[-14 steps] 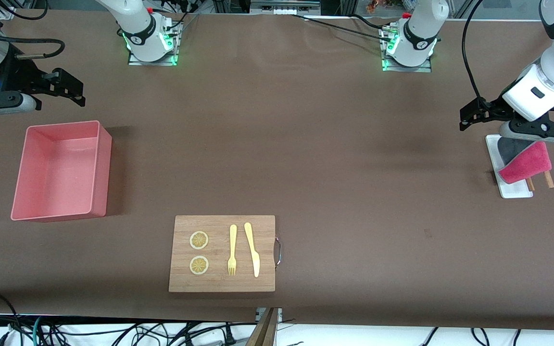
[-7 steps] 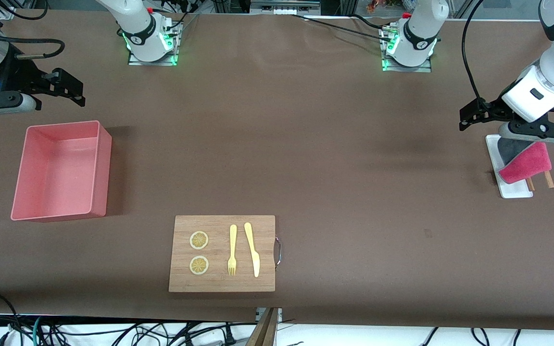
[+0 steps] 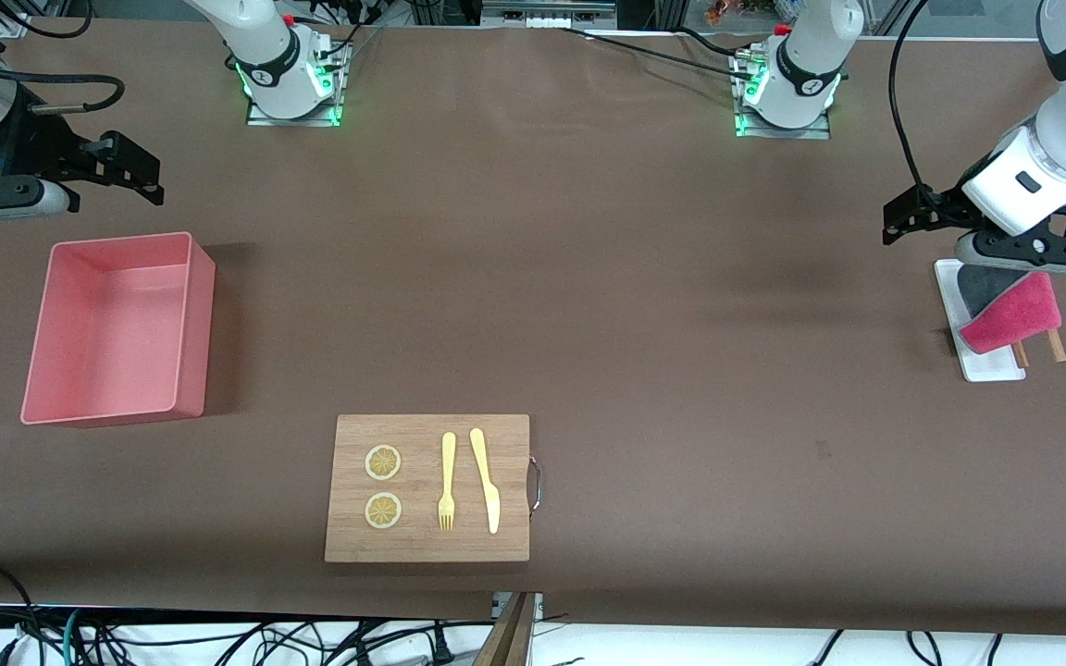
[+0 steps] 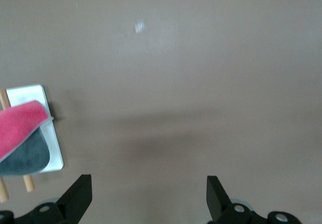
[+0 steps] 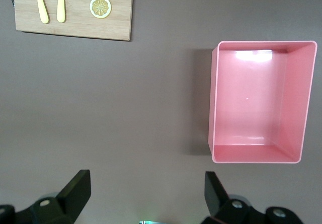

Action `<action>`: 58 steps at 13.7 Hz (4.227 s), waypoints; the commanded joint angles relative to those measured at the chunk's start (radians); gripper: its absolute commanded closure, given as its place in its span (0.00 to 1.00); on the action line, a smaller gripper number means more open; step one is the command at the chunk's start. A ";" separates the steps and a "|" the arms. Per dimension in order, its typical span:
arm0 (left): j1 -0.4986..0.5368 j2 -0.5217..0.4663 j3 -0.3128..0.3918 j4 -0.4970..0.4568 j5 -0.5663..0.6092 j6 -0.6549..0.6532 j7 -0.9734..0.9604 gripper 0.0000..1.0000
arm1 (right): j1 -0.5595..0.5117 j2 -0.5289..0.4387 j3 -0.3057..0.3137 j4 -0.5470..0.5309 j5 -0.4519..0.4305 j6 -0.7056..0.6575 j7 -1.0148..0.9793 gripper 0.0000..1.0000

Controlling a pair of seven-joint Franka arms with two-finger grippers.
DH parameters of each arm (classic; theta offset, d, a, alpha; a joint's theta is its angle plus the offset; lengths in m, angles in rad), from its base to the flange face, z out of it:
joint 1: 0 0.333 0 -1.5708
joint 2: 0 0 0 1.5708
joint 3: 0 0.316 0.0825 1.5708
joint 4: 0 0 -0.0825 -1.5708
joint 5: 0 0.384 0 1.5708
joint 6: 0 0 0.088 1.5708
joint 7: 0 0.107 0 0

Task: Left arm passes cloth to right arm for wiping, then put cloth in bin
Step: 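Lower the left gripper onto the pink-grey cloth on the white stand, then grasp the pink-grey cloth with the left gripper and lift it, then carry the cloth toward the right gripper while the right gripper approaches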

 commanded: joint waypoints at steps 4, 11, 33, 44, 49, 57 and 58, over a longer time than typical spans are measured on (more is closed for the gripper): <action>0.039 0.027 0.009 -0.016 0.142 -0.109 0.052 0.00 | -0.001 0.003 -0.004 0.009 0.008 0.001 -0.015 0.00; 0.173 0.216 0.004 0.022 0.287 -0.079 0.409 0.00 | -0.001 0.003 -0.004 0.009 0.009 0.001 -0.015 0.00; 0.243 0.782 0.007 0.285 0.608 0.115 1.091 0.00 | -0.004 0.003 -0.007 0.009 0.009 -0.002 -0.017 0.00; 0.251 0.786 0.007 0.285 0.607 0.095 1.161 1.00 | -0.012 0.004 -0.009 0.009 0.008 -0.002 -0.018 0.00; 0.237 0.742 -0.025 0.359 0.533 -0.028 1.158 1.00 | -0.016 0.047 -0.009 0.012 0.005 -0.006 -0.018 0.00; 0.213 0.541 -0.152 0.433 0.191 -0.155 1.074 1.00 | -0.006 0.081 -0.001 0.021 0.019 -0.009 -0.098 0.00; 0.213 0.523 -0.186 0.433 0.168 -0.159 0.986 1.00 | -0.006 0.078 -0.003 0.022 0.070 -0.013 -0.144 0.00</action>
